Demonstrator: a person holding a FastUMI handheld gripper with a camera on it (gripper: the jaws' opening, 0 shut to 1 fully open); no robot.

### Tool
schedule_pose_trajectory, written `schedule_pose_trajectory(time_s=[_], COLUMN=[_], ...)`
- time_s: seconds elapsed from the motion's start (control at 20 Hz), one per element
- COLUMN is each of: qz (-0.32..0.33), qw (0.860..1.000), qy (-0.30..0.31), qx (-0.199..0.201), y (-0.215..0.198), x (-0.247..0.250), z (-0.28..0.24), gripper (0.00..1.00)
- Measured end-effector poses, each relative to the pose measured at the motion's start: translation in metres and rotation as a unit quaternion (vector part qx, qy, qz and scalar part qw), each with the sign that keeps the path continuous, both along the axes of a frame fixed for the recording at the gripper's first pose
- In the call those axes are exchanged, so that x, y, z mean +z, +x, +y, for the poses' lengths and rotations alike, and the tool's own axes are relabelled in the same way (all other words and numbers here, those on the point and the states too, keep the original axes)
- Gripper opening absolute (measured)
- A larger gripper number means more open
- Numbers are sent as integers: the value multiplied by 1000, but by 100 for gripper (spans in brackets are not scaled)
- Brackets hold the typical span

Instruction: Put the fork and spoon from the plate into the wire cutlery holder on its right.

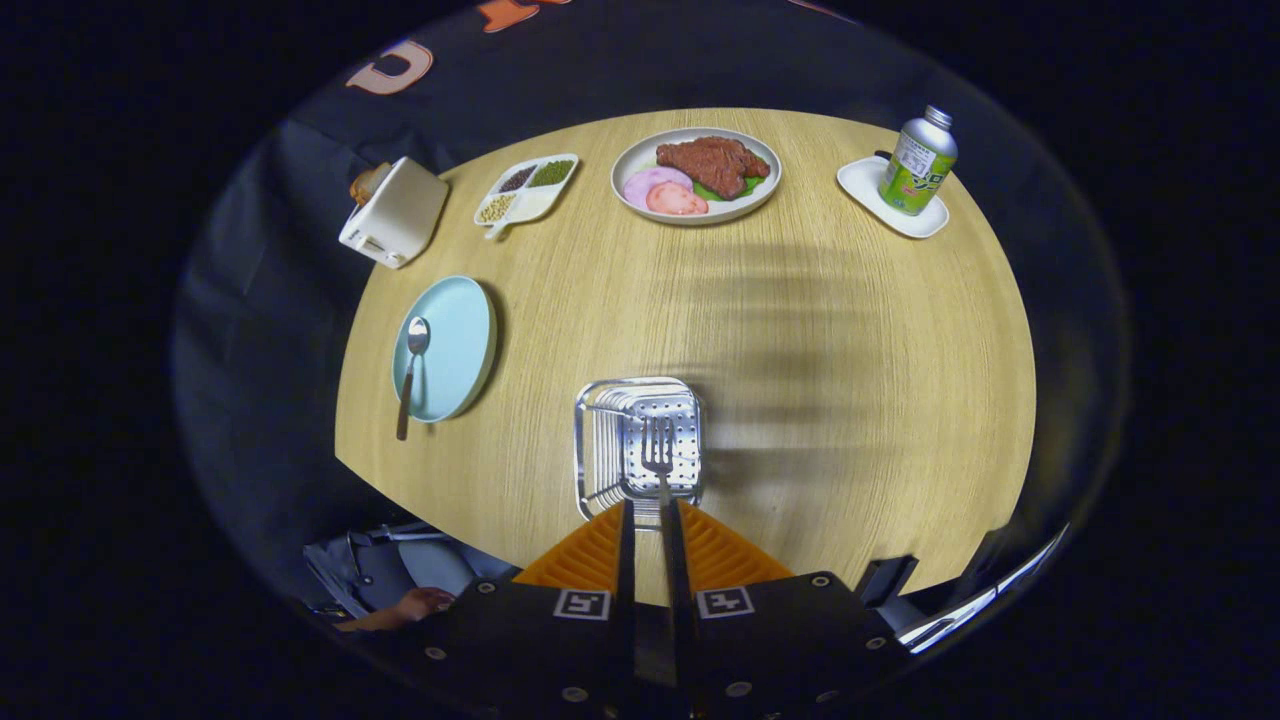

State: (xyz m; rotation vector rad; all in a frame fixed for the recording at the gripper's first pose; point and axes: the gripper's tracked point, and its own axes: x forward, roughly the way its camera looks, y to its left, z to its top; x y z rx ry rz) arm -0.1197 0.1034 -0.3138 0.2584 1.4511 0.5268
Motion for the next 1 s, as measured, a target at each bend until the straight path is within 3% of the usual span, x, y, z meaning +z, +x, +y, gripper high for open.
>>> schedule_pose_trajectory(time_s=[0.1, 0.15, 0.2, 0.5, 0.65, 0.8, 0.9, 1.0], qz=[-43, -85, -127, -332, -396, -456, -482, -490], qw=[998, 995, 990, 937, 905, 873, 859, 856], qy=[35, 50, 60, 68, 64, 42, 34, 33], qx=[-14, -21, -26, -88, -143, -171, -172, -164], y=[19, 35, 50, 109, 123, 129, 126, 121], x=[22, 33, 46, 115, 149, 172, 184, 187], z=[12, 19, 24, 46, 64, 83, 108, 138], gripper=[31, 34, 43, 79, 86, 89, 91, 93])
